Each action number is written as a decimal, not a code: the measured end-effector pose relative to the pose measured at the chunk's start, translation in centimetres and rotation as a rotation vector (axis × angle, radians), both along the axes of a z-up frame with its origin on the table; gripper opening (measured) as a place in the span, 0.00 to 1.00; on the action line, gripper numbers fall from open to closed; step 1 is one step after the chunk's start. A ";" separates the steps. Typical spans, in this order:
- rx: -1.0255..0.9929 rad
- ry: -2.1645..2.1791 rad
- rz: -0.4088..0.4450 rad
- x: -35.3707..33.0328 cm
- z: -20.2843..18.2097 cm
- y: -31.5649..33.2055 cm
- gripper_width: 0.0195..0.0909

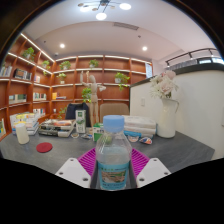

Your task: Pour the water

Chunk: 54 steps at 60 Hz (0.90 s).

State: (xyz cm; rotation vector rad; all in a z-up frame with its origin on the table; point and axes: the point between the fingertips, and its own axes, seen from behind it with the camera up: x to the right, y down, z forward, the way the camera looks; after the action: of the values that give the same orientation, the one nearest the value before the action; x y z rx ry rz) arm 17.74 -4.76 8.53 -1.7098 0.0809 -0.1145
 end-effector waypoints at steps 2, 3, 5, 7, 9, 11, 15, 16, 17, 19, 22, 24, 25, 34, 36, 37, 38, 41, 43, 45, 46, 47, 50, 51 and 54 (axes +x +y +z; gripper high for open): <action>-0.002 0.001 0.005 0.0 0.0 0.0 0.34; -0.005 0.000 0.009 -0.2 -0.1 0.0 0.32; -0.008 -0.006 0.012 -0.3 -0.1 -0.1 0.28; -0.006 -0.001 0.006 -0.1 -0.1 -0.1 0.23; -0.006 0.003 -0.005 0.1 -0.1 -0.1 0.20; -0.007 0.002 -0.001 0.3 0.0 -0.1 0.20; -0.006 0.002 0.000 0.0 0.0 -0.1 0.20; -0.007 0.004 -0.002 0.1 -0.1 -0.1 0.20; -0.010 0.003 0.000 0.0 -0.1 -0.2 0.20; -0.009 -0.001 -0.001 0.0 0.0 -0.2 0.20; -0.019 -0.012 -0.001 0.0 -0.1 -0.2 0.20; -0.025 -0.019 0.003 -0.2 0.0 -0.2 0.20; -0.026 -0.023 0.006 -0.5 0.1 -0.1 0.20; -0.047 -0.167 0.068 -4.6 1.9 1.2 0.20; -0.062 -0.220 0.083 -6.3 2.3 1.7 0.20; -0.070 -0.250 0.094 -7.1 2.5 2.0 0.20; -0.075 -0.282 0.107 -8.0 2.7 2.3 0.20; -0.072 -0.380 0.146 -10.8 3.6 3.3 0.20; -0.082 -0.456 0.171 -12.5 4.0 4.2 0.20; -0.088 -0.534 0.181 -14.5 4.4 4.7 0.20; -0.086 -0.571 0.191 -15.5 4.6 5.1 0.20; -0.081 -0.607 0.203 -16.6 4.8 5.5 0.20; -0.079 -0.717 0.239 -19.6 5.2 6.6 0.19; -0.081 -0.754 0.247 -20.5 5.3 7.0 0.20; -0.070 -0.864 0.273 -23.2 5.6 8.0 0.20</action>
State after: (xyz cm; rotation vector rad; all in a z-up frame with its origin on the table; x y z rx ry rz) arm -5.49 3.29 14.16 -1.5943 -0.7978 -0.6411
